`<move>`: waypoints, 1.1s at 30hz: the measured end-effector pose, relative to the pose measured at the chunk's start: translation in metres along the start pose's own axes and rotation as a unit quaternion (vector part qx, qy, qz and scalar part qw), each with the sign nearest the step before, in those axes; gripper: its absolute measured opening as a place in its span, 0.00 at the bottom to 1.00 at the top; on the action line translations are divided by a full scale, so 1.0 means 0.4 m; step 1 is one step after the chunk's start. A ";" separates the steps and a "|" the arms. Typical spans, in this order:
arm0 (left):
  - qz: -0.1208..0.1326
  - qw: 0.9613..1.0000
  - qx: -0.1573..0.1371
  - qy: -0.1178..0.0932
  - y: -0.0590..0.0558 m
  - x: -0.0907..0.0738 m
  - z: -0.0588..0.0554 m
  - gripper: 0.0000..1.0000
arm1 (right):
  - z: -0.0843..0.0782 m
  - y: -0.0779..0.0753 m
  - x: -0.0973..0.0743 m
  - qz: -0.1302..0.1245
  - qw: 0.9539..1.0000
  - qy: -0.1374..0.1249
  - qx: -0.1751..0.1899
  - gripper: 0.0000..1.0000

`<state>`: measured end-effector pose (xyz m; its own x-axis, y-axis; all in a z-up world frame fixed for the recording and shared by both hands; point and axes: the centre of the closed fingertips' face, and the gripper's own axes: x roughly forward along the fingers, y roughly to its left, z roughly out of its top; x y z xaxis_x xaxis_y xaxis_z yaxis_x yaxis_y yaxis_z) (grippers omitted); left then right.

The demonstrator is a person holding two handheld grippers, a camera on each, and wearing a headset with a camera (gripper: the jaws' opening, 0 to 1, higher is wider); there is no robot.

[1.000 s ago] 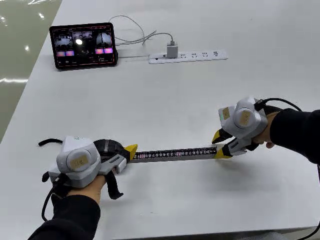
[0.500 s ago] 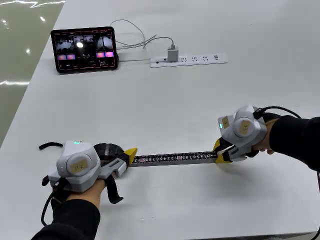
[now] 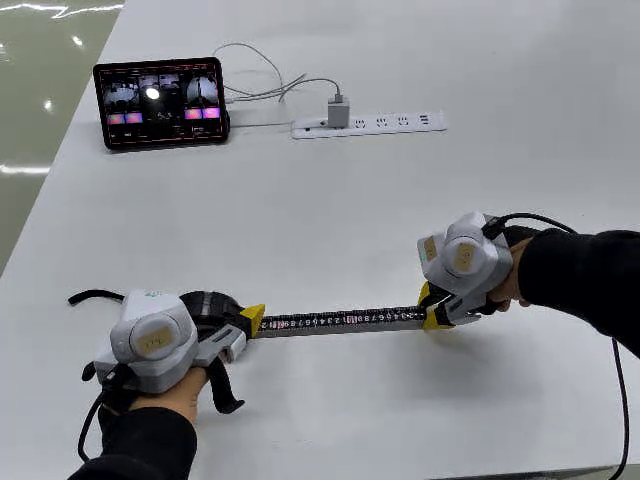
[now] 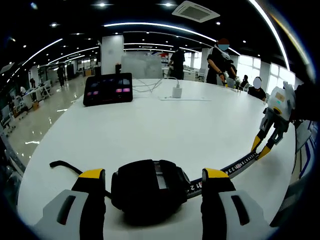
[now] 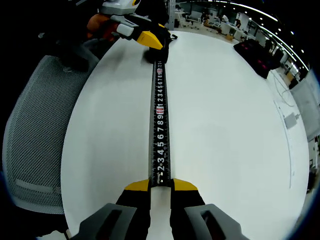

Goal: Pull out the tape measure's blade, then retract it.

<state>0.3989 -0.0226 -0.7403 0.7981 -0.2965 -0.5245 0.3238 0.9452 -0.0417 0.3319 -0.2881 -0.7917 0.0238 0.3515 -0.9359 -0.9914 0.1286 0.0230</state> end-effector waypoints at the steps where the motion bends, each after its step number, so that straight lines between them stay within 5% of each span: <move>1: 0.002 1.000 0.000 0.001 0.002 0.000 -0.002 0.73 | 0.000 0.000 0.000 0.000 1.000 0.002 0.003 0.10; 14: 0.013 1.000 0.001 0.010 0.012 0.003 -0.018 0.61 | 0.000 -0.003 0.001 -0.007 0.999 0.005 0.038 0.10; 33: 0.017 0.999 0.020 0.037 0.012 0.005 -0.025 0.58 | 0.002 -0.006 0.002 -0.007 0.998 -0.001 0.059 0.09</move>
<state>0.3970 -0.0171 -0.7500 0.7690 -0.2526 -0.5871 0.3194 0.9476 0.0106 0.3344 -0.2874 -0.7921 0.0381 0.3500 -0.9360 -0.9690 0.2416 0.0509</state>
